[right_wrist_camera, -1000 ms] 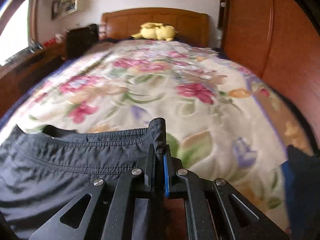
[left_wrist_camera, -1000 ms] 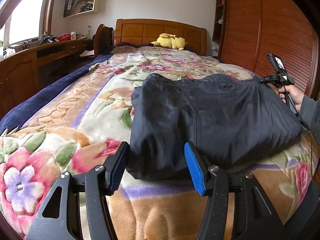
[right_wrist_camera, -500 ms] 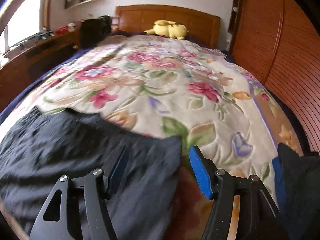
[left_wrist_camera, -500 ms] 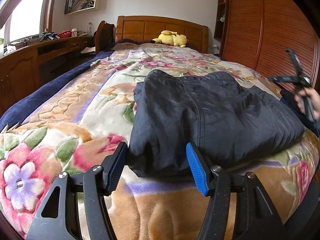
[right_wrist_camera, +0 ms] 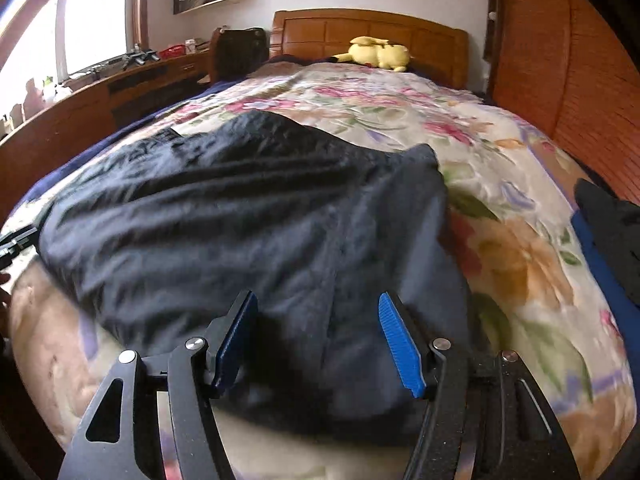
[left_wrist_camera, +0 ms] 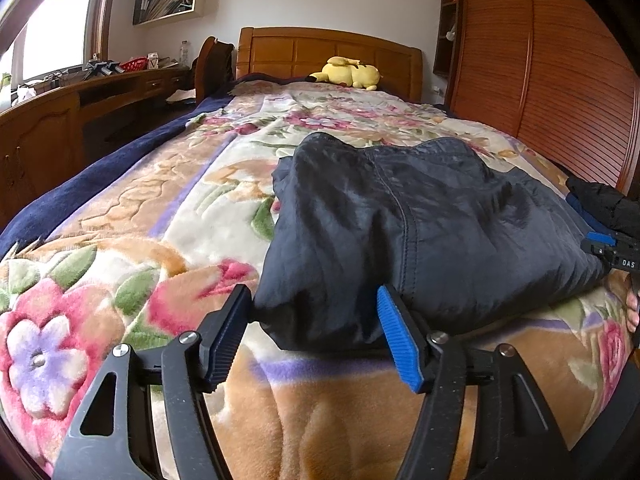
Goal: Fold large clothes
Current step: 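Press the folded jacket flat with the right tool while the left tool grips its edge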
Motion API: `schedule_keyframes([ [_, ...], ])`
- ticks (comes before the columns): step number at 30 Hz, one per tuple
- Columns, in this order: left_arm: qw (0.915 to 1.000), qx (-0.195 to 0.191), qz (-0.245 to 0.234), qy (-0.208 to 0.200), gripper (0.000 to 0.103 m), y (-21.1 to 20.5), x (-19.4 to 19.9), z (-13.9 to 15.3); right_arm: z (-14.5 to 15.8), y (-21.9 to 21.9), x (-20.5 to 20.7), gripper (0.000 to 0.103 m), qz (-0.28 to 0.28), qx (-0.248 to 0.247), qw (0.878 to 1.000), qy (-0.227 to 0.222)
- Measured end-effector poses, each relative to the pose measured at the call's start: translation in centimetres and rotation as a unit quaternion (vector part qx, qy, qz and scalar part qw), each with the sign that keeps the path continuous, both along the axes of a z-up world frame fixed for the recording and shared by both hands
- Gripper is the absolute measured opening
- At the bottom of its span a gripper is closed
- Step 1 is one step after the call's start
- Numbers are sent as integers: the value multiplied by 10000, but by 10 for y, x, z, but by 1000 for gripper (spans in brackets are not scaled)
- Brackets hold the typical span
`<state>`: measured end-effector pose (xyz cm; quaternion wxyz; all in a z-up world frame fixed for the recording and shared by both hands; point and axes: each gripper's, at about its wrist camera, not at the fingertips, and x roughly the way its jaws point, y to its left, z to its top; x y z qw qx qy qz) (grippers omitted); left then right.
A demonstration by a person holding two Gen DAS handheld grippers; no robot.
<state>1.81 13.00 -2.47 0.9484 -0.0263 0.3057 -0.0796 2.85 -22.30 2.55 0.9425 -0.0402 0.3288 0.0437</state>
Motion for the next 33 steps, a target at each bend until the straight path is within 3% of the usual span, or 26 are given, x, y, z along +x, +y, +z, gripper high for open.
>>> schedule_keyframes([
  [11, 10000, 1, 46, 47, 69, 0, 1, -4, -18, 21, -25, 67, -205, -401, 9989, -89],
  [18, 10000, -33, 23, 24, 68, -2, 4, -2, -28, 35, -16, 67, -285, -562, 9975, -304],
  [22, 9998, -114, -138, 31, 49, -4, 6, 2, -29, 33, -15, 67, -261, -512, 9978, -320],
  [24, 9996, -137, -234, 18, 27, -7, 7, 6, -29, 32, -16, 67, -259, -522, 9978, -330],
  [26, 9995, -144, -294, -32, 16, -10, 6, 12, -28, 31, -16, 67, -248, -513, 9978, -330],
  [30, 9992, 99, -255, -300, 11, -25, 1, 30, -27, 29, -17, 67, -254, -471, 9980, -346],
  [33, 9981, -15, -295, -534, 10, -30, 0, 50, -25, 28, -20, 67, -296, -451, 9976, -446],
])
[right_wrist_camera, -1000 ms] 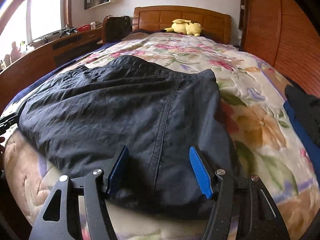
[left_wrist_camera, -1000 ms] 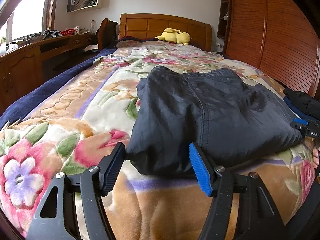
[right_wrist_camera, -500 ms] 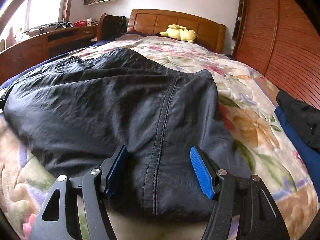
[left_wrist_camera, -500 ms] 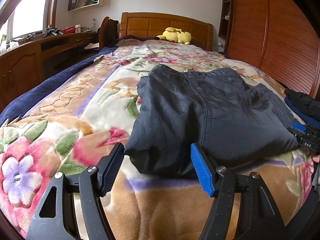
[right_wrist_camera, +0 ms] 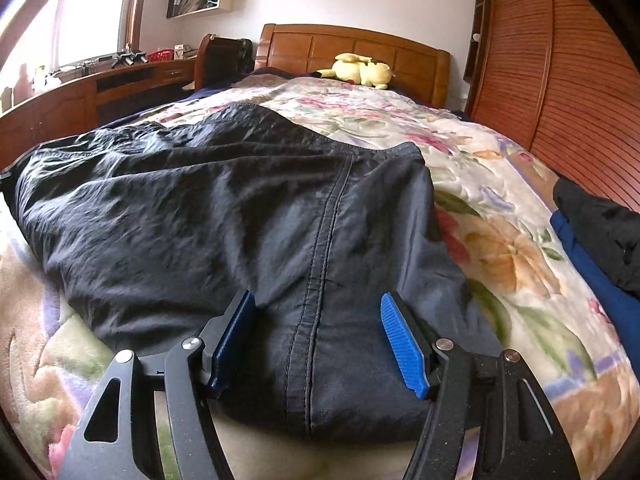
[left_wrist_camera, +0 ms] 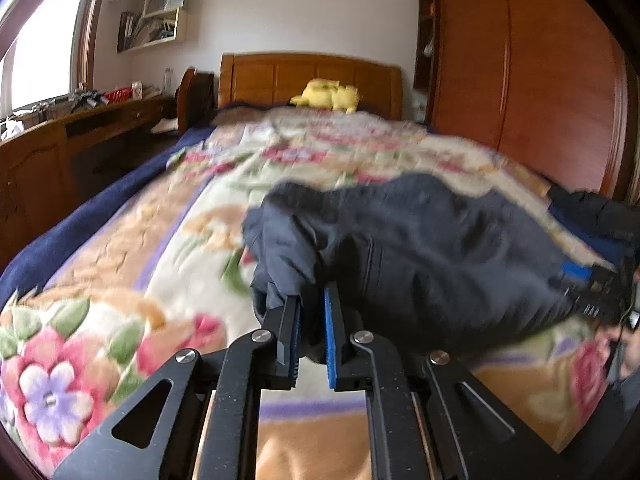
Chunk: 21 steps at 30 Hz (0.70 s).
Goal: Fold large clothes
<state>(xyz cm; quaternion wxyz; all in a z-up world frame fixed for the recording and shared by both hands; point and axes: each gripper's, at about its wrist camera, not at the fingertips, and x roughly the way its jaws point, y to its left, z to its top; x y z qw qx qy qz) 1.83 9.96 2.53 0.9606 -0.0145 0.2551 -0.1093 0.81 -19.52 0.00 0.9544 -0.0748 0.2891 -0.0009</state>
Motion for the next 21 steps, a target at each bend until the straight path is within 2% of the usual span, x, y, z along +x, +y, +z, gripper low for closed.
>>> schedule_keyframes([
  [3, 9996, 40, -139, -250, 9, -15, -1, 25, 4, -3, -8, 67, -66, 53, 9997, -209],
  [5, 9986, 159, -288, -412, 9, -32, -1, 43, 4, -6, -9, 67, -77, 141, 9997, -184],
  [9, 9943, 430, -701, -682, 8, -78, 5, 76, 9, -17, -14, 67, -120, 398, 9989, -207],
  [12, 9892, 612, -1034, -836, 8, -119, 14, 95, 13, -24, -24, 67, -201, 407, 9985, -305],
  [17, 9797, 764, -1612, -917, 5, -184, 25, 116, 15, -45, -43, 67, -446, 355, 9976, -404],
  [21, 9694, 984, -2094, -825, 4, -246, 33, 115, 14, -67, -55, 67, -635, 504, 9959, -406],
])
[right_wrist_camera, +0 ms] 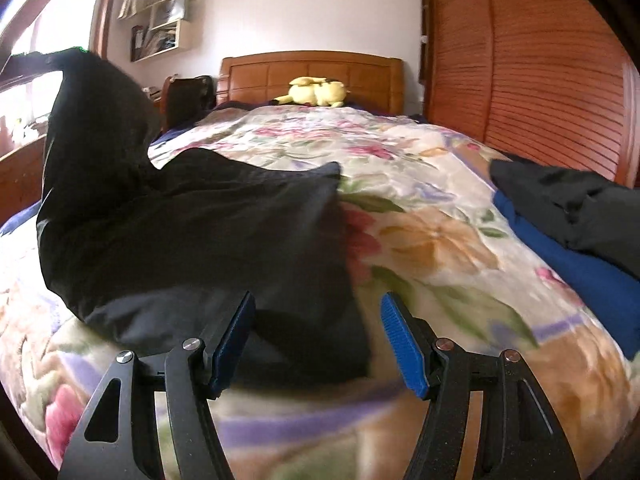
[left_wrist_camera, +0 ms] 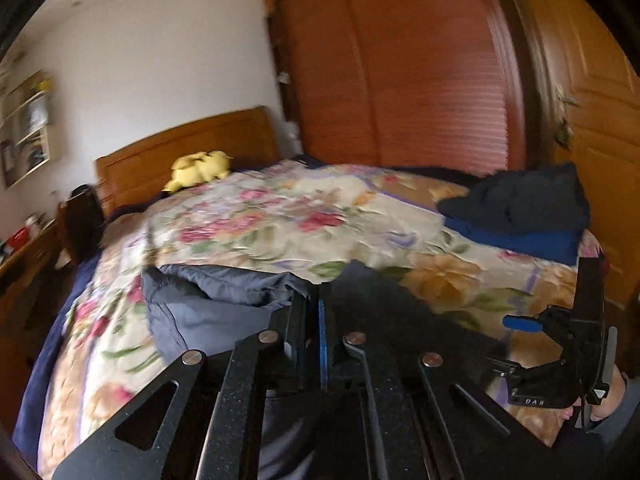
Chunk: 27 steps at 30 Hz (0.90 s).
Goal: Fold large clothes
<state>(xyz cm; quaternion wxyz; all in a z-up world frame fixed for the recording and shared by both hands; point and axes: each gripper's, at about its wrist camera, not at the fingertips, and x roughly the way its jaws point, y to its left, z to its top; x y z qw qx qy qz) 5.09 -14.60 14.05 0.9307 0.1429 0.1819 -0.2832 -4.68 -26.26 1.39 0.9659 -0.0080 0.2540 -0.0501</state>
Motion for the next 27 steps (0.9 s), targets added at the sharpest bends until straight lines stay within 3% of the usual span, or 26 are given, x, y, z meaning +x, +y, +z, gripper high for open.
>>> schedule_keyframes([
  [4, 9991, -69, -404, 130, 4, -50, -2, 8, -2, -15, -5, 67, -141, 107, 9998, 23],
  [8, 9937, 92, -1100, 202, 4, -104, -29, 15, 0, -28, -14, 67, -324, 199, 9993, -31],
  [12, 9850, 337, -1540, 696, 5, -130, -47, 0, 1, -38, -23, 67, -446, 392, 9982, -45],
  [16, 9830, 459, -1480, 982, 9, -120, -55, -14, 0, -45, -27, 67, -508, 410, 9979, -52],
  [18, 9850, 390, -1390, 942, 26, -108, -60, -11, 0, -44, -27, 67, -511, 428, 9978, -26],
  [21, 9905, 189, -1112, 785, 40, -83, -63, -3, 6, -46, -29, 67, -491, 535, 9973, -49],
  [27, 9979, -107, -357, 536, 45, -20, -49, 2, 28, -55, -35, 67, -502, 698, 9959, -292],
])
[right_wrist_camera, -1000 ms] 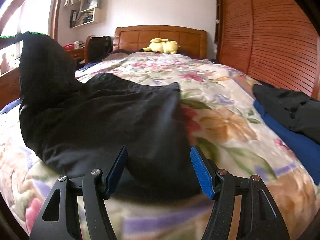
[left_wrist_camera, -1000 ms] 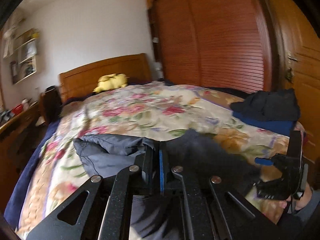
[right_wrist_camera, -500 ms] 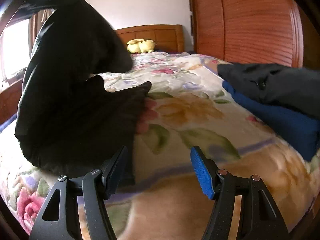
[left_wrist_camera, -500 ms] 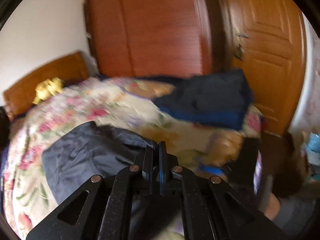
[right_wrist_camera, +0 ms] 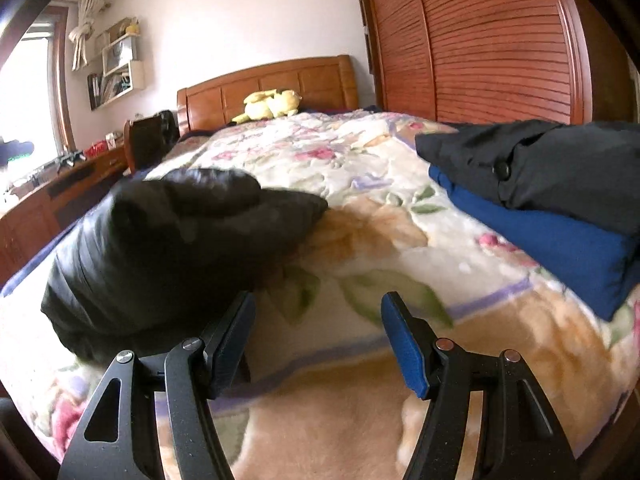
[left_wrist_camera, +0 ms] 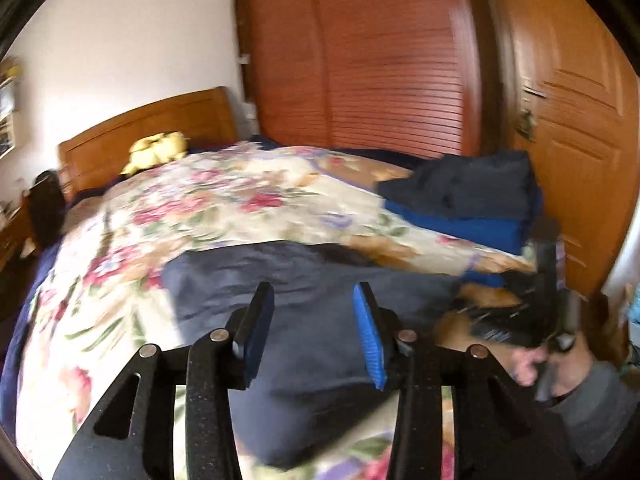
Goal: Fold large clothes
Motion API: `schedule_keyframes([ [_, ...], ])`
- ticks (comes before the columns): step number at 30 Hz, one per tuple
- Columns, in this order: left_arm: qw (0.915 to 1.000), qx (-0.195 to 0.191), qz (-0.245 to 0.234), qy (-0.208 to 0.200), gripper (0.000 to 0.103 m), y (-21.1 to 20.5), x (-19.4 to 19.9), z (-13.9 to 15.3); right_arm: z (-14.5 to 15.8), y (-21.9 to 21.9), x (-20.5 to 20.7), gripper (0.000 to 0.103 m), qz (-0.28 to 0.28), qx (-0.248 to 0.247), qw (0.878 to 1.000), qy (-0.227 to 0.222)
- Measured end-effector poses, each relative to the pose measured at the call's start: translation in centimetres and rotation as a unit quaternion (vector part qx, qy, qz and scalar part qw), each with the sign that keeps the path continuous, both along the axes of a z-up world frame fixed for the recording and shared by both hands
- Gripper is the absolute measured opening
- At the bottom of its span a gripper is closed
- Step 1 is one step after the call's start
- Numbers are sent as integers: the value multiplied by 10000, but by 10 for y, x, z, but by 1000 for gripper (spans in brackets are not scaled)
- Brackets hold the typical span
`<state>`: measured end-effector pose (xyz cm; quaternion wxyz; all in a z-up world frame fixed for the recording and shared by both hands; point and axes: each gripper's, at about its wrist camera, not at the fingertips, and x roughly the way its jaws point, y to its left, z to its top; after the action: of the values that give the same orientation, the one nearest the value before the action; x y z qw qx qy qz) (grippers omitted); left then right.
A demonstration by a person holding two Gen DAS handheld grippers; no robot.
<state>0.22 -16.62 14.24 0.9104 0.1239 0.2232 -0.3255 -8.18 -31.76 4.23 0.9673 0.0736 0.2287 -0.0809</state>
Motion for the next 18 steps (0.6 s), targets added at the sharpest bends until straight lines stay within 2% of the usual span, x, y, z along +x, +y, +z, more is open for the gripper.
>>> schedule_keyframes([
  [6, 9976, -275, 606, 169, 57, 49, 35, -24, 50, 5, 8, 67, 183, -439, 9987, -165],
  [10, 9954, -405, 829, 249, 61, 66, 52, -43, 89, 19, 42, 67, 546, -817, 9951, -103],
  [14, 9935, -529, 971, 272, 67, 75, 65, -59, 102, 34, 98, 67, 1028, -895, 9904, 249],
  [18, 9920, -569, 1090, 276, 71, 84, 72, -76, 92, 35, 156, 67, 1341, -802, 9850, 737],
])
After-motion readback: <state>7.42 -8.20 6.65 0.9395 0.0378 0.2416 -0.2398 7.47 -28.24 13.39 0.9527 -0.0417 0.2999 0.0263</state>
